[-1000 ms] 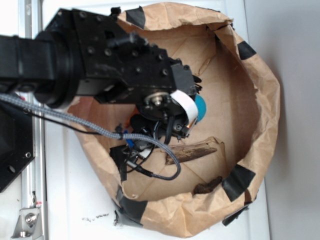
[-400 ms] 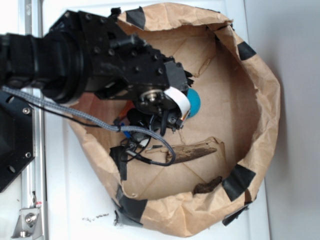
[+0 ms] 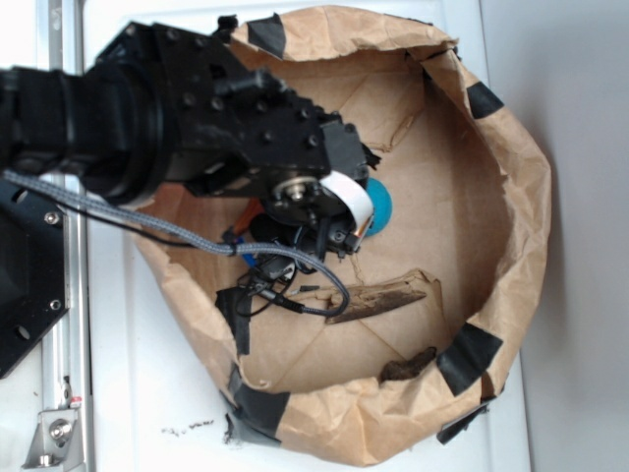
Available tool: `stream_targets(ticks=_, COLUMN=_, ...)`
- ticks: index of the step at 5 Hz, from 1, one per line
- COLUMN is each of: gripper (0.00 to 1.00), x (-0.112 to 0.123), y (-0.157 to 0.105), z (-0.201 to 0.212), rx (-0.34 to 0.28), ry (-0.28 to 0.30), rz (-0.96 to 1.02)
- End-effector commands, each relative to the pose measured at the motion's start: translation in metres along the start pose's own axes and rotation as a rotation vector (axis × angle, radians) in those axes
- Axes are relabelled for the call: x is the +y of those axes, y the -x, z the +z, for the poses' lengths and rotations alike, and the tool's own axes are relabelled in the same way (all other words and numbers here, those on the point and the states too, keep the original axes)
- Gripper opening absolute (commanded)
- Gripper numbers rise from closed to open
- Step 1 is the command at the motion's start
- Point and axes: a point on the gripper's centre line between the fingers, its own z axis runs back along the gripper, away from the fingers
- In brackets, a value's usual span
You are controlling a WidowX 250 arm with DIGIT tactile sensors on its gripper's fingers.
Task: Grab the green ball.
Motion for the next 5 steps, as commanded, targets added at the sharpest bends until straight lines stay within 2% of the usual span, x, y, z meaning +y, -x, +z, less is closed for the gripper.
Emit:
stream_targets(ticks=1, gripper=0.00, x=-0.015, y=-0.003, z=0.029, rx=-0.045, ry=-0.014, rz=0.046)
stream_targets(ticks=2, gripper=0.00, x=-0.009, y=-0.005, z=0.080, rx=-0.080, ry=-0.039, rz=0.243)
stream_targets(ticks=3, gripper=0.00, x=-0.005, y=-0.002, z=0.130, rx=-0.135, ry=-0.020, rz=0.481)
stream_targets(ticks=4, gripper=0.00, x=-0.002, y=-0.007, z=0.177, rx=-0.099, ry=-0.056, rz=0.592)
stream_targets(ticks=5, gripper=0.00, x=0.001, y=-0.012, z=0.173, rx=-0.101, ry=-0.075, rz=0.591)
